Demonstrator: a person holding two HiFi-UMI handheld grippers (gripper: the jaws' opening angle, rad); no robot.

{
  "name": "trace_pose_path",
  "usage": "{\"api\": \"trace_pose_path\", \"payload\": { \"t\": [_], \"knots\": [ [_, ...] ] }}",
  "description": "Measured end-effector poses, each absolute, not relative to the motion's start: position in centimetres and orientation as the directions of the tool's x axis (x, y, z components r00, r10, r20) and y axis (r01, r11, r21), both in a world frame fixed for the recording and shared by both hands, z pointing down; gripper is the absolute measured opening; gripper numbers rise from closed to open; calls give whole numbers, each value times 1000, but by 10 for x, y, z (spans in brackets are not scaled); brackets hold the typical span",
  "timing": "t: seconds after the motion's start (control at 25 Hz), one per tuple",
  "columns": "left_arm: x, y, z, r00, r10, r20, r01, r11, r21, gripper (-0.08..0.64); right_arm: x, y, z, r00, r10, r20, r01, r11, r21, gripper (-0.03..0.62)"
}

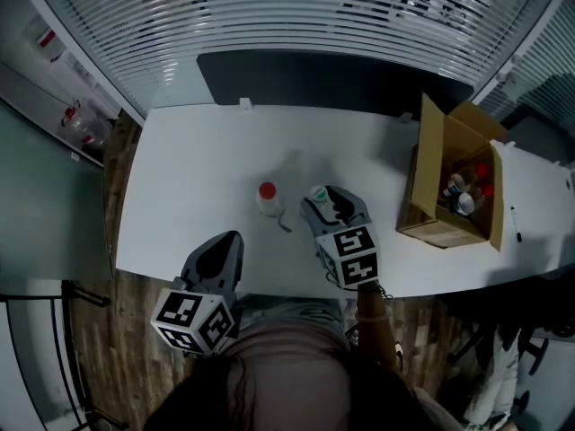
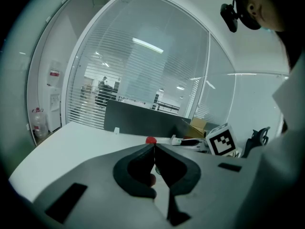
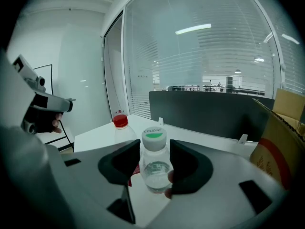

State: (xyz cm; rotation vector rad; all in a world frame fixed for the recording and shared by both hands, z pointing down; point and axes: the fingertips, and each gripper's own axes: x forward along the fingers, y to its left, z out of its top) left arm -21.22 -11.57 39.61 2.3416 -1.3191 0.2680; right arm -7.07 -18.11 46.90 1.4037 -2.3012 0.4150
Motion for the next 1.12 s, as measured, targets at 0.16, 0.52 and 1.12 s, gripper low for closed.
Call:
{"api": "trace_pose_path", "payload": {
  "t": [0.16, 0.52, 1.12],
  "knots": [
    [-208, -114, 395, 550, -749, 369, -834, -474, 280, 8, -67, -171, 467, -392, -781, 487, -902, 430, -37, 181],
    [-187, -109, 393, 618, -701, 355, -786, -548, 287, 9, -40, -147, 459, -330, -814, 478, -936, 348, -53, 181],
    [-154, -102, 390, 672, -658, 339, -740, -601, 301, 9, -1, -120, 435, -261, -866, 427, -962, 271, -38, 60]
  ]
}}
